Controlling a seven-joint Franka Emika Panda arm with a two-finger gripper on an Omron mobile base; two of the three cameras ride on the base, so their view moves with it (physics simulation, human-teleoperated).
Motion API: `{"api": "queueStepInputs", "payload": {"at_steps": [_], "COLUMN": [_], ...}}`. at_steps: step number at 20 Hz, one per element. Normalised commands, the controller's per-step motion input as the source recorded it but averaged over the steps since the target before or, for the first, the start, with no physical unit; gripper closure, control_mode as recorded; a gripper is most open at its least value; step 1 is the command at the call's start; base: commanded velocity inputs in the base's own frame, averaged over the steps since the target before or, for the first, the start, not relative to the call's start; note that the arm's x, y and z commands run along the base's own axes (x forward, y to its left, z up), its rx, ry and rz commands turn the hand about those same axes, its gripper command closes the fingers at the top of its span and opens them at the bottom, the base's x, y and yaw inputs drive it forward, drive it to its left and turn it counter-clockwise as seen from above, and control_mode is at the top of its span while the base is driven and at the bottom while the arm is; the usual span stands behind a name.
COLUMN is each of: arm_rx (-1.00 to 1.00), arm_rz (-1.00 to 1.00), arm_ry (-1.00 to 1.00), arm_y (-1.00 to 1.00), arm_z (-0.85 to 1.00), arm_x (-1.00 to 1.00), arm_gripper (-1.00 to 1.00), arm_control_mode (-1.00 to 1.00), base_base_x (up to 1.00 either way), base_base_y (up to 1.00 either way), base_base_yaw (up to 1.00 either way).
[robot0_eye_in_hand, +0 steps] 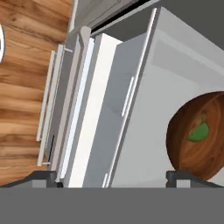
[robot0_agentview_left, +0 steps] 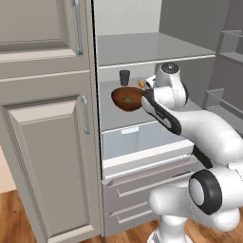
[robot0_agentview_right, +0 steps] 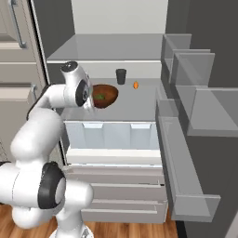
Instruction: Pick the chicken drumstick and avocado from their plates and place them in the bowl. Then put the bowl in the fridge.
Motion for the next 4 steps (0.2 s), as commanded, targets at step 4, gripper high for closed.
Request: {"api": "queueStepInputs", "payload": {"at_steps": [4], "arm_rx": [0.0], "arm_rz": [-0.08], "arm_ry": [0.0], "arm_y": [0.0], "arm_z": [0.0], "arm_x": [-0.94], "arm_gripper": [-1.0], "arm_control_mode": [-1.0], "base_base_x": [0.0], "base_base_y": [0.0], "base_base_yaw": [0.0]}}
